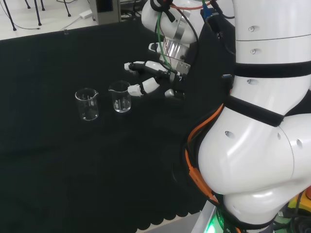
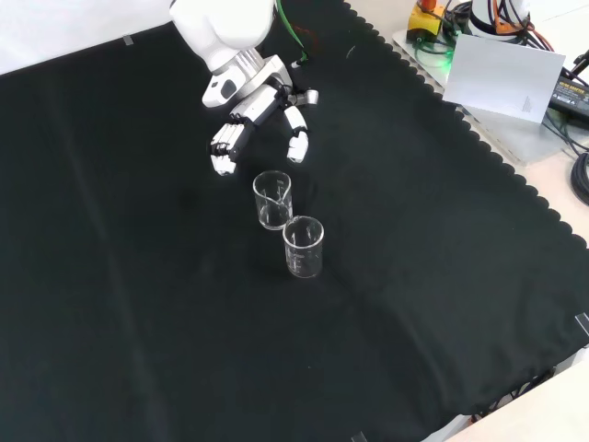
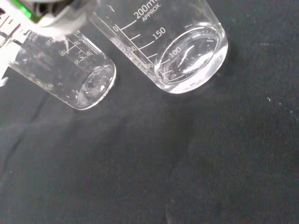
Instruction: Pick up the beaker on the right.
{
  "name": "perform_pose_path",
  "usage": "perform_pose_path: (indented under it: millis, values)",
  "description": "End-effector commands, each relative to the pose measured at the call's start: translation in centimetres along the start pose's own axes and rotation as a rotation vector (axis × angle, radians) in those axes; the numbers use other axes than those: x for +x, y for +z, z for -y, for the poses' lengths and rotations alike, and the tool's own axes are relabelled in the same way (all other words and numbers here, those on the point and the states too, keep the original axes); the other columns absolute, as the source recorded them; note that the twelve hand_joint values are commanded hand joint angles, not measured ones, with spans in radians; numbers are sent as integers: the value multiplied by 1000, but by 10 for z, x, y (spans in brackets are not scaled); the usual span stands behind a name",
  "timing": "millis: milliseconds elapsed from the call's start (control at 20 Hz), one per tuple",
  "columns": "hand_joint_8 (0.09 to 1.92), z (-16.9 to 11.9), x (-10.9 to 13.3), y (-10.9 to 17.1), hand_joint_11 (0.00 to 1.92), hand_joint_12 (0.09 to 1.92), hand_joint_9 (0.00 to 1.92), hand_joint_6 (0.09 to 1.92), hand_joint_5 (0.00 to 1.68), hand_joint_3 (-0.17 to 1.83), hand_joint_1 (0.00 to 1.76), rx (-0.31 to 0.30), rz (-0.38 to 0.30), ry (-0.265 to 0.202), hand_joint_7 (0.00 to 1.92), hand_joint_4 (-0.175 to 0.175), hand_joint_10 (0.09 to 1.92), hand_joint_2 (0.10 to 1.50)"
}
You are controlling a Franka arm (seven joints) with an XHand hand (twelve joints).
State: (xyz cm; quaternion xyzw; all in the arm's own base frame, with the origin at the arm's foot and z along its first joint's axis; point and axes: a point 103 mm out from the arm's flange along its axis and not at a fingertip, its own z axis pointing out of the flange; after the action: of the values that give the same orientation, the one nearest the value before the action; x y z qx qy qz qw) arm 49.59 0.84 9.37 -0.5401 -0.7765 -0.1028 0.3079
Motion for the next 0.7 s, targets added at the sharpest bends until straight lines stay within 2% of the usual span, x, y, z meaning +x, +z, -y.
perform_pose_path:
  millis: [50, 700]
  values:
    - [454, -3, 0, 10, 0, 973, 235, 87, 223, 693, 815, -34, -14, -23, 158, 3, 608, 478]
    - [482, -16, -2, 31, 0, 1085, 328, 87, 359, 716, 849, -30, -89, -48, 259, -8, 598, 471]
